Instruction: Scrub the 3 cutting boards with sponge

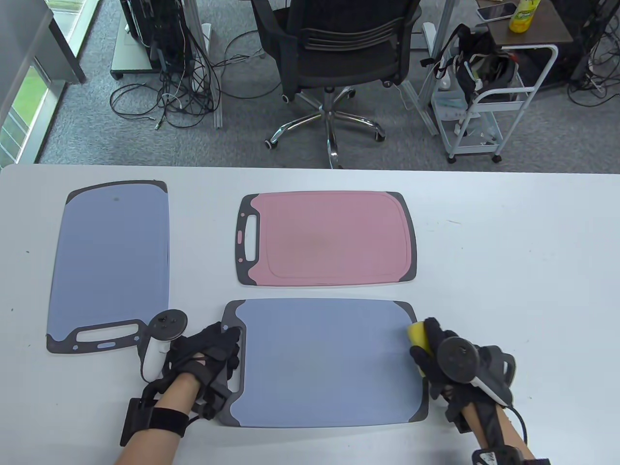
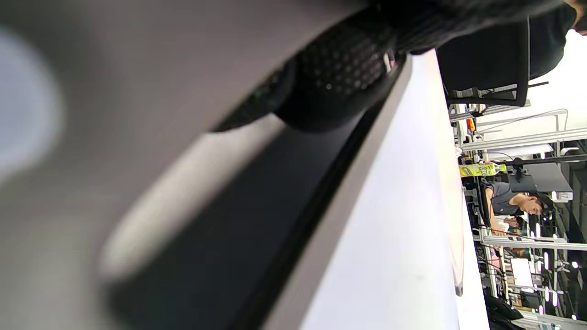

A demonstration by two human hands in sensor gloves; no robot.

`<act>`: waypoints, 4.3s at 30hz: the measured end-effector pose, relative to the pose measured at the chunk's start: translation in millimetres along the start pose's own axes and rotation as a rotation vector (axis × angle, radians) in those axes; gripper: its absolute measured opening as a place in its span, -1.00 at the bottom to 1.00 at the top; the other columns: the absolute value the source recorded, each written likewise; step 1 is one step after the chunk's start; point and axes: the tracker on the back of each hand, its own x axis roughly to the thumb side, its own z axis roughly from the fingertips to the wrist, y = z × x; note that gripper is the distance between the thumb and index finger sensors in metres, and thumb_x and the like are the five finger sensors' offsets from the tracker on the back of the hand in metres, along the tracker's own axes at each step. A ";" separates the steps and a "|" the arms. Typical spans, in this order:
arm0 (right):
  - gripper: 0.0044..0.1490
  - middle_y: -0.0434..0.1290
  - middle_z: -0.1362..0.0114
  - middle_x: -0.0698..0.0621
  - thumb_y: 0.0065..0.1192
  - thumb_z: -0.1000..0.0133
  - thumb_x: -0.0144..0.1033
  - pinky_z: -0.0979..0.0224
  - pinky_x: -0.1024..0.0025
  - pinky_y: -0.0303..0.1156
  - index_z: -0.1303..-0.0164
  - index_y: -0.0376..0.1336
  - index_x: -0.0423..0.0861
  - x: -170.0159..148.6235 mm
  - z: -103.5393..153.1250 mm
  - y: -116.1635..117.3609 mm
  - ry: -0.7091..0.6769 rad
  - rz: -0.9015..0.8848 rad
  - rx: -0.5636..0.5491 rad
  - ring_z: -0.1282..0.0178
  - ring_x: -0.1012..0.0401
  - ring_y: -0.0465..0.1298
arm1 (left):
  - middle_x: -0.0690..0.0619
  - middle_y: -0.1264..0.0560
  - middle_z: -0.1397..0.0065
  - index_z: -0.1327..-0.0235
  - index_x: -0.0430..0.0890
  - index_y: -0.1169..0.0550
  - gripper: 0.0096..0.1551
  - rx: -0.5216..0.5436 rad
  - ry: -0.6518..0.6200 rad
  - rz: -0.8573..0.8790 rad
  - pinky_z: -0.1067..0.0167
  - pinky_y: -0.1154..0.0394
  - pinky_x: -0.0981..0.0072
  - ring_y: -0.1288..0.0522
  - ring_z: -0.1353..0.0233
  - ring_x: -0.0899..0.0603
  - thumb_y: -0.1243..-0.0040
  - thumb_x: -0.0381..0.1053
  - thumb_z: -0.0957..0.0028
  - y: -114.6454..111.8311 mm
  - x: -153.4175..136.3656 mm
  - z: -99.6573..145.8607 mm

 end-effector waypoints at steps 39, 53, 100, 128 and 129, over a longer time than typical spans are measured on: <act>-0.05 0.47 -0.14 -0.09 0.09 -0.04 0.22 -0.17 0.11 0.50 -0.49 0.15 -0.17 261.1 -40.0 51.6 -0.486 0.261 0.062 0.07 0.18 0.57 | 0.22 -0.63 0.01 -0.28 -0.08 -0.44 -0.42 0.006 0.007 0.013 0.26 -0.79 0.43 -0.74 0.22 0.23 -0.05 0.32 -0.27 -10.3 -0.2 2.5; -0.09 0.48 -0.14 -0.13 0.14 -0.04 0.16 -0.14 0.05 0.48 -0.48 0.17 -0.18 4.5 -23.8 26.2 0.212 0.314 0.132 0.08 0.12 0.57 | 0.17 -0.64 0.00 -0.28 -0.10 -0.45 -0.40 -0.020 0.019 0.026 0.25 -0.80 0.38 -0.76 0.20 0.18 -0.09 0.31 -0.22 -9.4 1.0 0.5; -0.07 0.44 -0.17 -0.07 0.07 -0.04 0.23 -0.18 0.10 0.48 -0.52 0.12 -0.10 243.2 2.5 60.3 -0.511 0.280 0.065 0.05 0.18 0.55 | 0.16 -0.66 0.00 -0.27 -0.11 -0.47 -0.39 -0.030 0.009 -0.007 0.28 -0.80 0.37 -0.78 0.21 0.17 -0.13 0.31 -0.21 -7.9 3.8 -3.6; -0.06 0.46 -0.14 -0.04 0.04 -0.04 0.24 -0.18 0.12 0.50 -0.49 0.13 -0.14 282.1 10.7 68.1 -0.625 0.362 0.073 0.07 0.19 0.57 | 0.15 -0.65 -0.01 -0.29 -0.11 -0.46 -0.39 -0.043 0.006 -0.007 0.27 -0.80 0.37 -0.77 0.20 0.16 -0.14 0.30 -0.21 -8.0 3.5 -4.0; -0.06 0.46 -0.15 -0.05 0.07 -0.03 0.23 -0.17 0.11 0.50 -0.50 0.13 -0.11 265.2 10.3 66.9 -0.588 0.332 0.048 0.07 0.18 0.57 | 0.16 -0.65 0.00 -0.29 -0.11 -0.46 -0.39 -0.040 0.005 -0.011 0.27 -0.80 0.37 -0.77 0.21 0.16 -0.13 0.30 -0.21 -8.1 3.6 -3.7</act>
